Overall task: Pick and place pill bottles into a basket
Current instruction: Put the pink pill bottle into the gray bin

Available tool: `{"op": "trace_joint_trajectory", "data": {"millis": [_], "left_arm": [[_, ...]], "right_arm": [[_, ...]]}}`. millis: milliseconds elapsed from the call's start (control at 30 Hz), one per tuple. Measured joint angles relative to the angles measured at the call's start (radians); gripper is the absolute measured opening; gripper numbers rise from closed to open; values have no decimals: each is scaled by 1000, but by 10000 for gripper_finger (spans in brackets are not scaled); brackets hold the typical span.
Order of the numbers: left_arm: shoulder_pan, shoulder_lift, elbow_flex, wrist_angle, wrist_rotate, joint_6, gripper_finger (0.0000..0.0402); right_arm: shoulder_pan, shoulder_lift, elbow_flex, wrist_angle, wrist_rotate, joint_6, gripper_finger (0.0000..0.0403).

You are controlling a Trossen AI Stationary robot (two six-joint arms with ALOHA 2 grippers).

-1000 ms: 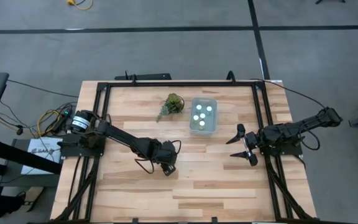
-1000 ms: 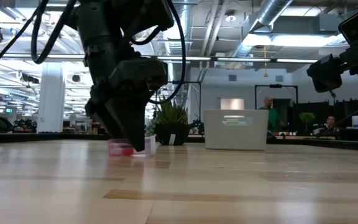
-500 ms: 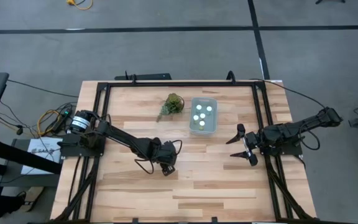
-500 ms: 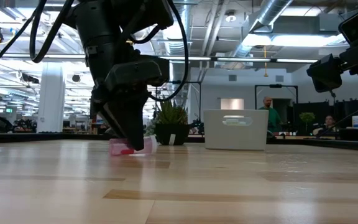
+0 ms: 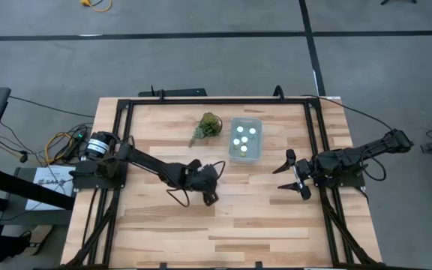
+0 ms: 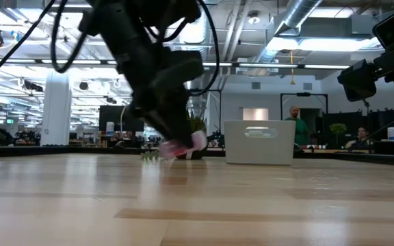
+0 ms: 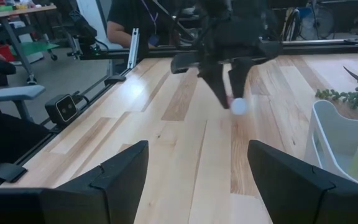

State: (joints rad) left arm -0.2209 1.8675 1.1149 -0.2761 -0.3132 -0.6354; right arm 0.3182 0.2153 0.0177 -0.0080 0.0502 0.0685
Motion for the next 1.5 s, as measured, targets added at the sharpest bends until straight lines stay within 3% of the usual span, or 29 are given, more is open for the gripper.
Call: {"op": "trace_joint_trajectory", "data": {"millis": [467,633,867,1100,1500], "left_arm": [[144,0,1,568,-183,361,93],[205,-1,1,737,-170,457,93],[269,111,23,984,-23,462,93],[271,238,129,1055,-6,497,93],[271,266,153,1111,-11,498,93]], "right_arm": [[0,0,0,0,0,1,270],[0,0,0,0,0,1,270],[0,0,0,0,0,2,270],[0,0,0,0,0,2,270],[0,0,0,0,1,2,270]]}}
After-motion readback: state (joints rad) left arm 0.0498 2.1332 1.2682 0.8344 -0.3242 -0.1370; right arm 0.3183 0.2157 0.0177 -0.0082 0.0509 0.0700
